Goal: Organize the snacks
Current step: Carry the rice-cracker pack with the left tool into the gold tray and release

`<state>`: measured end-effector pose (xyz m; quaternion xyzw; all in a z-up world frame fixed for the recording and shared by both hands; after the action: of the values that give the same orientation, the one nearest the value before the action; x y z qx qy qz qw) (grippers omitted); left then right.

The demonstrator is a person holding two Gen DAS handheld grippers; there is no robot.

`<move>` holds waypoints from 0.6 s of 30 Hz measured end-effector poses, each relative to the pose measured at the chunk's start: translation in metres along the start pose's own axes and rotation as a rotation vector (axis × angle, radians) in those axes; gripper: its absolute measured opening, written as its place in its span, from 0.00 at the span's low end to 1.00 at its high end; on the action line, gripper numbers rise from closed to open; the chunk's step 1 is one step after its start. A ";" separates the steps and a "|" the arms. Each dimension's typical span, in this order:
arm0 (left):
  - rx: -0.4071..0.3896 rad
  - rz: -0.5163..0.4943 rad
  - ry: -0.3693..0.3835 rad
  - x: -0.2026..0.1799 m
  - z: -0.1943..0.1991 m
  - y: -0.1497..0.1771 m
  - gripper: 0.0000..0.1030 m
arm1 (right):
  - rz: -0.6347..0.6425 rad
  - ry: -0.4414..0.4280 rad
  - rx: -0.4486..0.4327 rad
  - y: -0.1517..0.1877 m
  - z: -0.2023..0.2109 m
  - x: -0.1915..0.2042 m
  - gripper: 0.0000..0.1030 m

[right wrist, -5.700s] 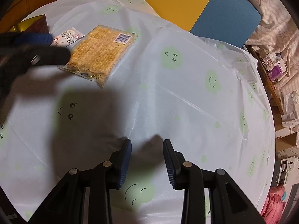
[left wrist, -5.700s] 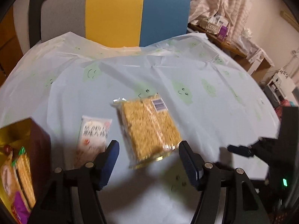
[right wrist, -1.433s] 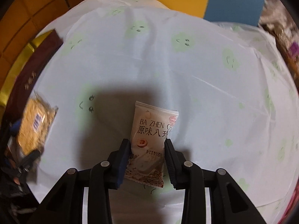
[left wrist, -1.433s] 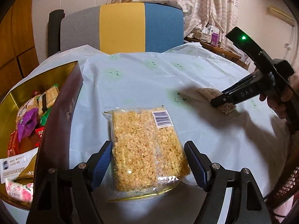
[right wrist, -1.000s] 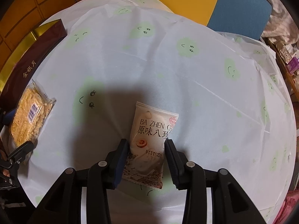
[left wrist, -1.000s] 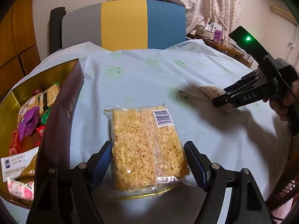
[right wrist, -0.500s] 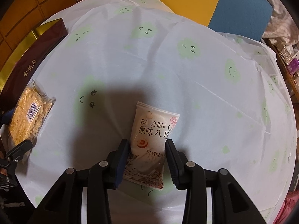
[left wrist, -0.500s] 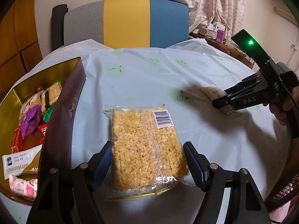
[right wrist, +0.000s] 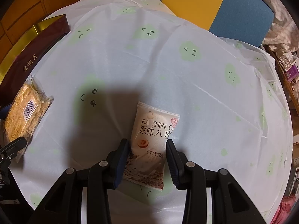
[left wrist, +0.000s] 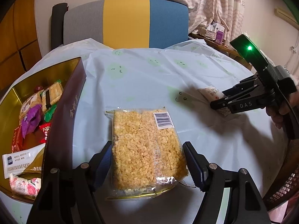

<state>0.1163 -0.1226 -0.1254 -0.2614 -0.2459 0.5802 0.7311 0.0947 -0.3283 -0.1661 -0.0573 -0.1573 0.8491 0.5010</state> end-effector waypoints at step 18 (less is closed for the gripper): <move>-0.081 0.035 0.013 0.009 0.036 -0.030 0.72 | 0.013 0.016 -0.002 0.000 -0.001 0.006 0.39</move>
<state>0.1153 -0.1157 -0.0782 -0.2988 -0.2599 0.5806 0.7114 0.0916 -0.3230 -0.1672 -0.0656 -0.1536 0.8518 0.4964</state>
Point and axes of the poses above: each gripper's, at about its wrist camera, not at the fingertips, and z roughly against the way its jaws point, x to its left, y to its underside, the point moved 10 cm from there along -z, roughly the way its jaws point, and after that the axes turned 10 degrees about -y, right-handed, at the moved point
